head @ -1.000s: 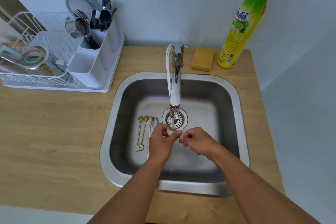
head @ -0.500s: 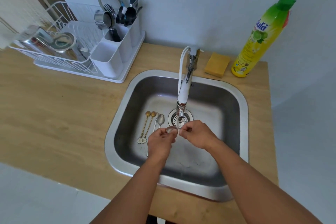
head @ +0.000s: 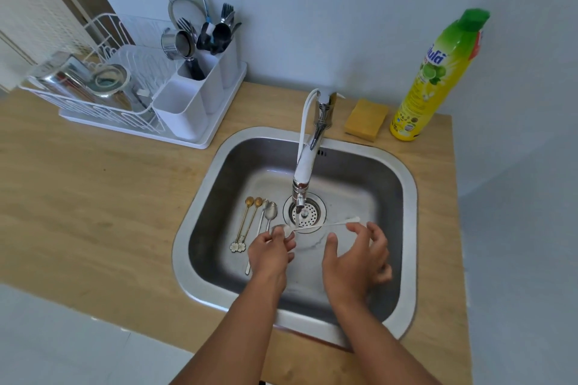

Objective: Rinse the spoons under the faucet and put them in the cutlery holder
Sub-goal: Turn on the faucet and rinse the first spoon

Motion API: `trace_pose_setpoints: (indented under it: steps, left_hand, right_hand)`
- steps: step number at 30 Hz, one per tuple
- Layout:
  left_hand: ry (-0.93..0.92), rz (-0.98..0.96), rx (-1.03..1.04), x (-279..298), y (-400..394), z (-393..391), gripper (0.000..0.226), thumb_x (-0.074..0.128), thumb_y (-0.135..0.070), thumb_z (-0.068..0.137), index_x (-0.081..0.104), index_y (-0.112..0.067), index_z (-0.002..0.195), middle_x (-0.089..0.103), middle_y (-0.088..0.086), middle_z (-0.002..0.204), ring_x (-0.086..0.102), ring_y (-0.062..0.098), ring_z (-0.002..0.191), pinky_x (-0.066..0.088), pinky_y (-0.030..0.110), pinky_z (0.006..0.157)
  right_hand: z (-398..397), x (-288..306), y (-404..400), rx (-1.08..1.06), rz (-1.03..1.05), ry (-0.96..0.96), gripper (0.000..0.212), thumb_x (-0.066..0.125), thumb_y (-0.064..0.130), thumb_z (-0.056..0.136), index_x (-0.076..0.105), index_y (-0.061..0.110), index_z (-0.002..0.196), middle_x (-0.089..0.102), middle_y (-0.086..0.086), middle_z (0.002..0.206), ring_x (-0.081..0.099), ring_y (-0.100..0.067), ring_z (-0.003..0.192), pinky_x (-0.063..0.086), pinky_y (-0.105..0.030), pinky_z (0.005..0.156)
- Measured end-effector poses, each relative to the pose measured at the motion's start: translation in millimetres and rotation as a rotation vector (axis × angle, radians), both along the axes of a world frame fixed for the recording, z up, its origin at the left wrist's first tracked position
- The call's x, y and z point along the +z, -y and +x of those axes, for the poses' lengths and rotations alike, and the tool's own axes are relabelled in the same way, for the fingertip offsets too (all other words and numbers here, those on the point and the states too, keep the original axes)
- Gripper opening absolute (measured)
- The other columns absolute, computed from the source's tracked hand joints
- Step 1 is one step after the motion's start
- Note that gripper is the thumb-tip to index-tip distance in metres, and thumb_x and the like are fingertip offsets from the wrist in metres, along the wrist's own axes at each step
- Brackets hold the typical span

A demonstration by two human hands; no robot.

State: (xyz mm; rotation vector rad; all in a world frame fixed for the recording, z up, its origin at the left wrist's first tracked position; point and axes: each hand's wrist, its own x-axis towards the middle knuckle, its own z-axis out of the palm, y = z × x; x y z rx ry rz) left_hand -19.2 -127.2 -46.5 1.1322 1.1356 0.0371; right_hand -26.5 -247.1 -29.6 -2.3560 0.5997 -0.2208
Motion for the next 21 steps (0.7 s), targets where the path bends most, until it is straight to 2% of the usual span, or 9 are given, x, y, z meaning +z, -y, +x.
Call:
trace_pose_setpoints:
  steps: [3,5,6,7,9,11,14,17,21]
  left_hand:
    - [0.000,-0.064,0.039,-2.2,1.0,-7.8,0.010,0.065,-0.016,0.101,0.070,-0.007,0.103,0.081,0.003,0.079,0.073,0.011,0.065,0.059,0.027,0.061]
    - [0.000,-0.071,-0.015,-1.7,3.9,-11.9,0.010,0.067,-0.014,0.100,0.070,-0.005,0.104,0.081,0.004,0.078,0.073,0.010,0.063,0.059,0.025,0.059]
    - [-0.005,-0.052,-0.062,-1.0,5.7,-13.6,0.009,0.068,-0.014,0.099,0.071,-0.006,0.103,0.081,0.003,0.078,0.073,0.009,0.064,0.059,0.024,0.059]
    - [-0.006,-0.023,-0.119,-0.5,6.5,-15.7,0.008,0.070,-0.015,0.098,0.072,-0.009,0.102,0.081,0.003,0.078,0.074,0.009,0.065,0.058,0.023,0.059]
    - [0.013,0.046,-0.250,1.5,5.4,-19.7,0.007,0.071,-0.017,0.096,0.071,-0.017,0.103,0.081,0.001,0.080,0.075,0.010,0.068,0.058,0.023,0.061]
    - [0.023,0.169,-0.401,4.4,0.5,-21.9,0.009,0.072,-0.022,0.095,0.069,-0.024,0.104,0.081,-0.002,0.079,0.075,0.011,0.069,0.058,0.027,0.063]
    - [0.027,0.364,-0.558,11.0,-8.6,-18.0,0.004,0.073,-0.027,0.094,0.071,-0.023,0.095,0.079,-0.006,0.074,0.073,0.010,0.065,0.055,0.027,0.059]
    - [0.017,0.453,-0.639,17.0,-16.5,-9.9,0.016,0.069,-0.032,0.098,0.073,-0.020,0.088,0.077,-0.003,0.066,0.073,0.011,0.060,0.062,0.033,0.060]
    - [-0.031,0.635,-0.793,21.6,-21.3,-8.9,0.032,0.057,-0.037,0.104,0.068,-0.021,0.078,0.072,-0.001,0.061,0.071,0.016,0.055,0.061,0.038,0.064]
  right_hand:
    - [3.6,-6.4,-1.0,-0.084,0.364,-0.122,0.037,0.075,0.034,0.089,0.055,0.026,0.119,0.061,0.002,0.124,0.063,-0.022,0.111,0.042,-0.047,0.099]
    - [5.1,-8.1,-5.5,0.007,0.674,-0.225,0.023,0.069,0.031,0.096,0.062,0.020,0.114,0.072,0.000,0.102,0.071,-0.022,0.091,0.055,-0.039,0.087]
    - [5.4,-8.6,-8.0,0.067,0.748,-0.247,0.013,0.067,0.029,0.098,0.066,0.019,0.107,0.074,-0.001,0.093,0.072,-0.018,0.082,0.057,-0.034,0.079]
    - [6.0,-8.6,-10.3,0.108,0.782,-0.251,0.010,0.065,0.028,0.100,0.069,0.019,0.099,0.075,0.000,0.085,0.070,-0.011,0.071,0.056,-0.028,0.070]
    - [8.4,-10.9,-11.7,0.126,0.791,-0.260,0.020,0.062,0.027,0.102,0.071,0.017,0.088,0.075,0.005,0.074,0.063,-0.005,0.058,0.050,-0.023,0.062]
    - [14.1,-12.7,-9.8,0.122,0.829,-0.305,0.020,0.059,0.024,0.102,0.073,0.016,0.090,0.073,0.007,0.070,0.059,-0.008,0.058,0.048,-0.025,0.061]
    - [25.7,-12.1,-5.4,0.155,0.890,-0.420,0.020,0.058,0.024,0.102,0.075,0.015,0.094,0.071,0.008,0.067,0.053,-0.009,0.058,0.043,-0.024,0.054]
    - [32.8,-8.8,-5.4,0.209,0.907,-0.483,0.020,0.061,0.026,0.101,0.077,0.017,0.093,0.068,0.009,0.069,0.048,-0.009,0.058,0.038,-0.022,0.047]
    - [42.4,-6.2,-13.7,0.231,0.905,-0.488,0.020,0.062,0.025,0.101,0.078,0.016,0.094,0.067,0.008,0.072,0.047,-0.011,0.063,0.039,-0.024,0.049]
